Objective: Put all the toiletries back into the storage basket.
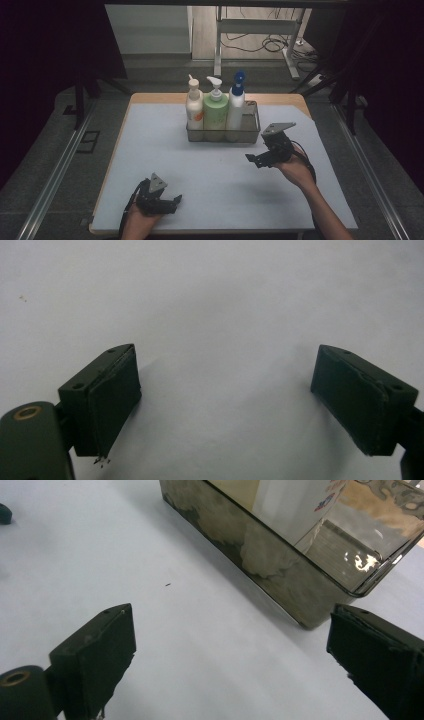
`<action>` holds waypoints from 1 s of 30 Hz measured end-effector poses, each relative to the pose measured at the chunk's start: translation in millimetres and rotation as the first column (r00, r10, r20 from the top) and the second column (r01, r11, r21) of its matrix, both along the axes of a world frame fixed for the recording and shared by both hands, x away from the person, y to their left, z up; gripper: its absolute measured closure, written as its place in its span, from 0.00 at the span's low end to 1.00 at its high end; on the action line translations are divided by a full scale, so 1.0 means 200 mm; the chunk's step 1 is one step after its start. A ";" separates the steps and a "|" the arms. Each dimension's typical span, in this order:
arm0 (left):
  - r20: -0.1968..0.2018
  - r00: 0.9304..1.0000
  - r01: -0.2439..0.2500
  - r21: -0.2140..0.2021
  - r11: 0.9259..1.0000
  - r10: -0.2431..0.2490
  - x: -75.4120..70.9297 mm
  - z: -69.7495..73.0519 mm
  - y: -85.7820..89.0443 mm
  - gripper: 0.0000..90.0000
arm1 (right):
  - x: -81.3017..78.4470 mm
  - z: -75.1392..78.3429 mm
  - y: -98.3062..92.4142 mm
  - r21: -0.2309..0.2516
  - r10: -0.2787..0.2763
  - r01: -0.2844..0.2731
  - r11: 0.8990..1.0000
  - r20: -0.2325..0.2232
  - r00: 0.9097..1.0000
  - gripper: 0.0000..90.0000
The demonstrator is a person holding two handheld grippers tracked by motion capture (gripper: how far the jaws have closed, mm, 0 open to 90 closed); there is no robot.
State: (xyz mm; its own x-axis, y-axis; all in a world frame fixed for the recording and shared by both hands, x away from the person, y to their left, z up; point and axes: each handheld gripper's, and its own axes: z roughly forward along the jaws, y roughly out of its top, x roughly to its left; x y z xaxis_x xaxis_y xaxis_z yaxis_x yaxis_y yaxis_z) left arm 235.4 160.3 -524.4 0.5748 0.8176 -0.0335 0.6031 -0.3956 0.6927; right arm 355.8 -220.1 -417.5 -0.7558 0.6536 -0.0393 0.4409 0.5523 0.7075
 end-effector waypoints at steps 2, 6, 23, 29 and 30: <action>0.000 1.000 0.000 0.000 1.000 0.000 0.00 0.00 0.00 0.14 | -0.01 0.00 0.00 0.001 -0.001 0.001 1.000 0.002 1.000 0.04; 0.001 1.000 0.000 0.001 1.000 0.000 0.00 0.00 0.00 0.14 | -0.04 0.00 -0.02 -0.007 0.004 -0.004 1.000 0.002 1.000 0.02; 0.000 1.000 -0.001 0.000 1.000 0.001 0.00 0.00 0.00 0.14 | -0.17 -0.08 -0.10 -0.017 0.000 0.000 1.000 0.008 1.000 0.00; 0.000 1.000 0.000 0.001 1.000 0.000 0.00 0.00 0.00 0.14 | -0.21 -0.13 -0.13 -0.008 -0.003 0.003 1.000 0.007 1.000 0.00; 0.001 1.000 0.001 0.002 1.000 -0.001 0.00 0.00 0.00 0.14 | -0.22 -0.14 -0.14 -0.009 -0.002 0.002 1.000 0.006 1.000 0.00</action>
State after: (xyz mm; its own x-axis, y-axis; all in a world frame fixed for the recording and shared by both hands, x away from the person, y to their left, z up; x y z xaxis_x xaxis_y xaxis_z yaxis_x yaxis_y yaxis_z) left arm 235.4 160.4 -524.4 0.5759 0.8169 -0.0312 0.6016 -0.3977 0.6927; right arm 312.0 -248.0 -444.9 -0.7544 0.6546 -0.0499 0.4377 0.5582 0.7049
